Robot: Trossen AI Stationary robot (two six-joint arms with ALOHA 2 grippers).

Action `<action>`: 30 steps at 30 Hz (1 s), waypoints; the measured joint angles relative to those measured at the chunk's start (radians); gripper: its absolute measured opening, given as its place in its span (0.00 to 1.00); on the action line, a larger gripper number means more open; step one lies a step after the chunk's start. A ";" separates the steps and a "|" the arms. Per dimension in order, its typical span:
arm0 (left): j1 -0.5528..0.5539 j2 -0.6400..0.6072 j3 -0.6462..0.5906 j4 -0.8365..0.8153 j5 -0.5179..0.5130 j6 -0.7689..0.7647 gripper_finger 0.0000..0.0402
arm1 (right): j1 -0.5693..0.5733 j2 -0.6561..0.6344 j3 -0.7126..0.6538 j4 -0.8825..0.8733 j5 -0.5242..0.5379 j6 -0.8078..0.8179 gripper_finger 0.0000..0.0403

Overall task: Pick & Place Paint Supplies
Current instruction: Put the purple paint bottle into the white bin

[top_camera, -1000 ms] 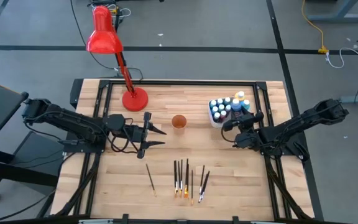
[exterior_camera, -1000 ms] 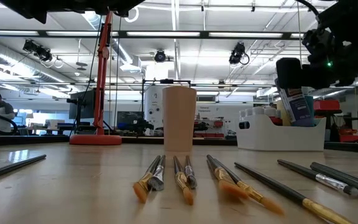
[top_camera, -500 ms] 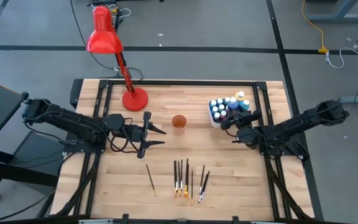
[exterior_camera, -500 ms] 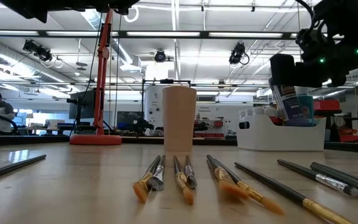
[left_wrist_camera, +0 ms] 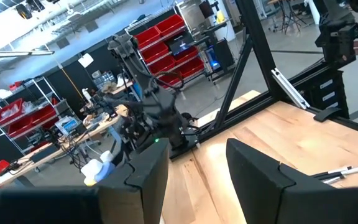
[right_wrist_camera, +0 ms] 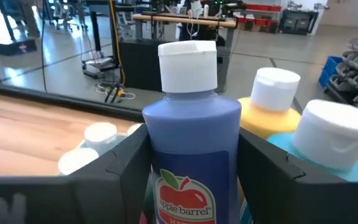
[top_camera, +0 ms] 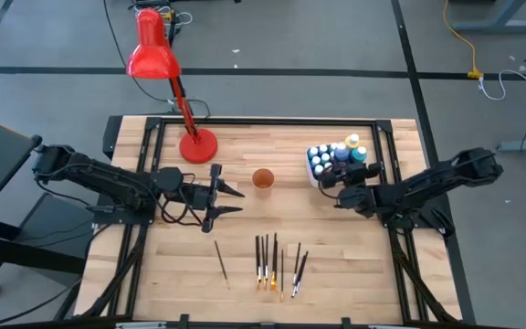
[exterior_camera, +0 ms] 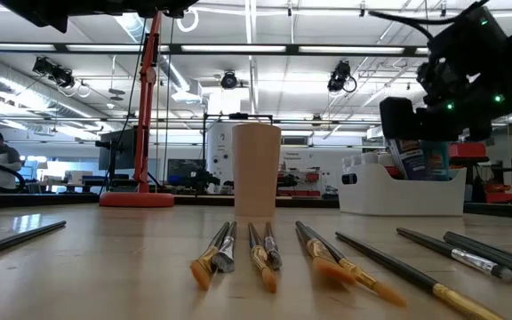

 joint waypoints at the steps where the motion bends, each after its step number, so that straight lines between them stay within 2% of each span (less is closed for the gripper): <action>1: 0.000 0.000 0.000 0.000 0.000 0.000 0.43 | 0.000 0.015 0.000 0.000 0.004 0.000 0.51; 11: 0.000 0.000 0.000 0.000 0.000 -0.012 0.43 | 0.000 0.047 0.000 0.015 -0.002 -0.009 0.52; 18: 0.000 0.000 0.000 0.000 0.000 -0.013 0.43 | 0.000 0.046 0.000 0.023 -0.084 -0.012 0.62; 22: 0.000 0.000 0.000 0.000 0.000 -0.015 0.43 | 0.000 0.046 0.001 0.040 -0.064 -0.020 0.67; 26: 0.000 0.000 0.000 0.000 0.000 -0.015 0.43 | 0.000 0.046 0.001 0.127 -0.040 -0.114 0.69; 30: 0.000 0.000 0.000 0.000 0.000 -0.021 0.43 | 0.000 0.046 0.002 0.325 0.004 -0.330 0.69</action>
